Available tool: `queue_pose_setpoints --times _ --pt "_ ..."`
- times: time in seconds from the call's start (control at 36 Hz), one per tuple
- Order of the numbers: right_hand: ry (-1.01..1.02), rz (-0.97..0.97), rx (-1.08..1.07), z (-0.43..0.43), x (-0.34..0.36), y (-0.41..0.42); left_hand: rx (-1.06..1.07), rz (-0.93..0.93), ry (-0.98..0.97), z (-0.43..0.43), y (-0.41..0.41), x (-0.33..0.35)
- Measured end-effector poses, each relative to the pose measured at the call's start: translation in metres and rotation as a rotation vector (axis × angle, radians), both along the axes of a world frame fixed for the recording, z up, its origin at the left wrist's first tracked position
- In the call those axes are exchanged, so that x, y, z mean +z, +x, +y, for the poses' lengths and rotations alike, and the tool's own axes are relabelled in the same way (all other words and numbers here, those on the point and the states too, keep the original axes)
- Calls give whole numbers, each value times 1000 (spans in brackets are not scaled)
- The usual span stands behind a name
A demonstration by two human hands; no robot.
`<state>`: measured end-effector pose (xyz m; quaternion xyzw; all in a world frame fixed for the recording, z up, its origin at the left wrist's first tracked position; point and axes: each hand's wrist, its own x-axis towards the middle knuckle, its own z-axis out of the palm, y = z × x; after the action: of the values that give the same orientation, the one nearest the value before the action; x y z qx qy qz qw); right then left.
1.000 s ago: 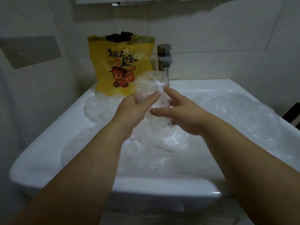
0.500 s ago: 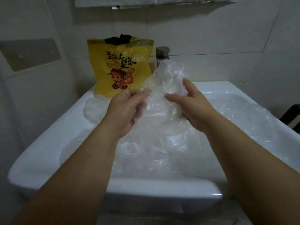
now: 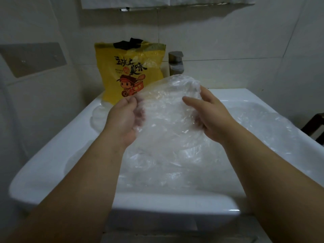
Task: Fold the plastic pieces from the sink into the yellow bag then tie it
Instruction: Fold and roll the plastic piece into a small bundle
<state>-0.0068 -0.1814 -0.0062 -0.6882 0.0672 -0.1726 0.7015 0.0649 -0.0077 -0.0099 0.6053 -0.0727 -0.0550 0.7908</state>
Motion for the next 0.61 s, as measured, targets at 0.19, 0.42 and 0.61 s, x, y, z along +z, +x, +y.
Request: queue_pose_setpoints --times 0.19,0.42,0.61 --pt "66 10 20 -1 -2 4 103 -78 196 -7 -1 0" --pt "-4 65 7 4 -5 3 58 -274 252 -7 -6 -6" --pt "-228 62 -47 -3 -3 1 33 -121 -60 -3 1 -1"
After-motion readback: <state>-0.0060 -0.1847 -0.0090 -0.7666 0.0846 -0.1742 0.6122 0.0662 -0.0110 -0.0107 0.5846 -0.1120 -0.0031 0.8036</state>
